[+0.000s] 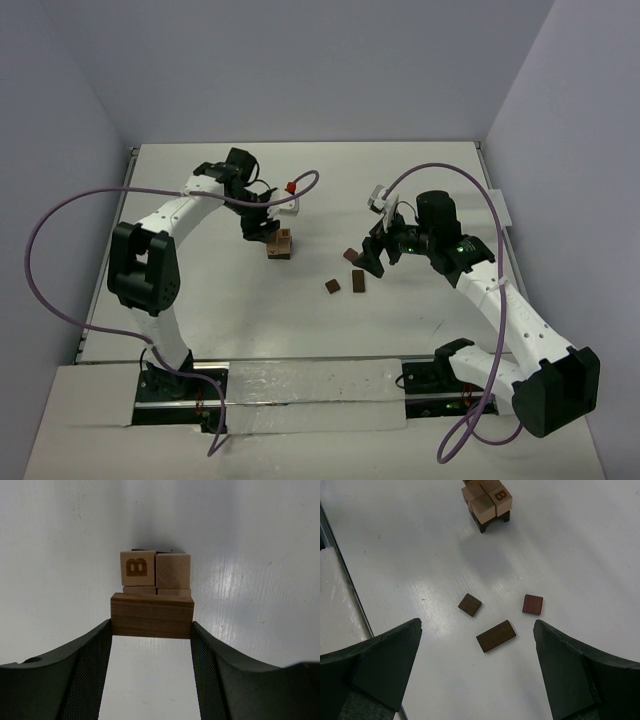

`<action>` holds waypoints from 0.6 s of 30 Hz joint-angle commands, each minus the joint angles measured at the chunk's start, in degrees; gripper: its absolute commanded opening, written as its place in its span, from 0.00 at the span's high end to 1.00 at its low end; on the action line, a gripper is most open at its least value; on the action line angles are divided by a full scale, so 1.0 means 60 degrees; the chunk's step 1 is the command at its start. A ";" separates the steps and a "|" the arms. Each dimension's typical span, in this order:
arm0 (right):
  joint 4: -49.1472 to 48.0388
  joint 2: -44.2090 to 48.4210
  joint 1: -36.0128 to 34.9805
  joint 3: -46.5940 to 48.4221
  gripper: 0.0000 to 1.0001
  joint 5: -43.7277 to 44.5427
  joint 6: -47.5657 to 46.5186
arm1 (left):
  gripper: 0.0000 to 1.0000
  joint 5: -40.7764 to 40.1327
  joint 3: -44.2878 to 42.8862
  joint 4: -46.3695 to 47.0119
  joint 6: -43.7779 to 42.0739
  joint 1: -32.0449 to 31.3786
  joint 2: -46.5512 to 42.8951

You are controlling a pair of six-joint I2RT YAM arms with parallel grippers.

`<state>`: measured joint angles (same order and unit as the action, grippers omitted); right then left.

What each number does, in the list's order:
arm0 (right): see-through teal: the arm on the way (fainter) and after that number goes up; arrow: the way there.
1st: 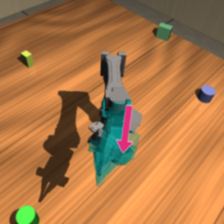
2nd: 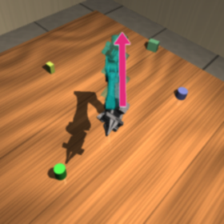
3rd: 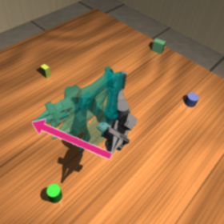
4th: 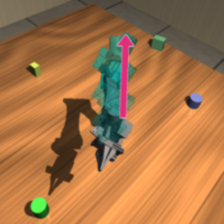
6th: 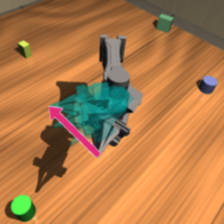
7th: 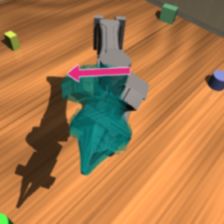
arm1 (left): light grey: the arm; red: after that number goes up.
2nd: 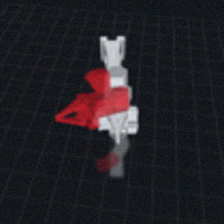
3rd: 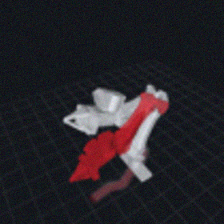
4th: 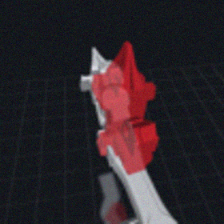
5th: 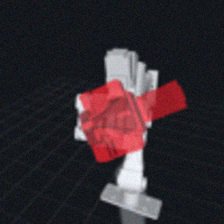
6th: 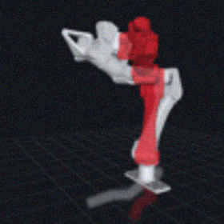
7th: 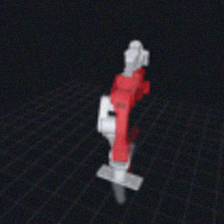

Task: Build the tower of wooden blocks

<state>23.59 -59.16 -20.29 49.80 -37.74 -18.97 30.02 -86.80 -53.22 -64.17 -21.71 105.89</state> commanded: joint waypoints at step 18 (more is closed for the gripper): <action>-0.0346 -0.0078 0.0057 0.0266 0.00 -0.0065 -0.0131 | 0.74 -0.0242 0.0121 0.0398 0.0289 -0.0219 0.0341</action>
<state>23.38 -59.28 -20.29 49.80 -37.71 -19.16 27.93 -86.56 -52.27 -63.04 -22.74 107.68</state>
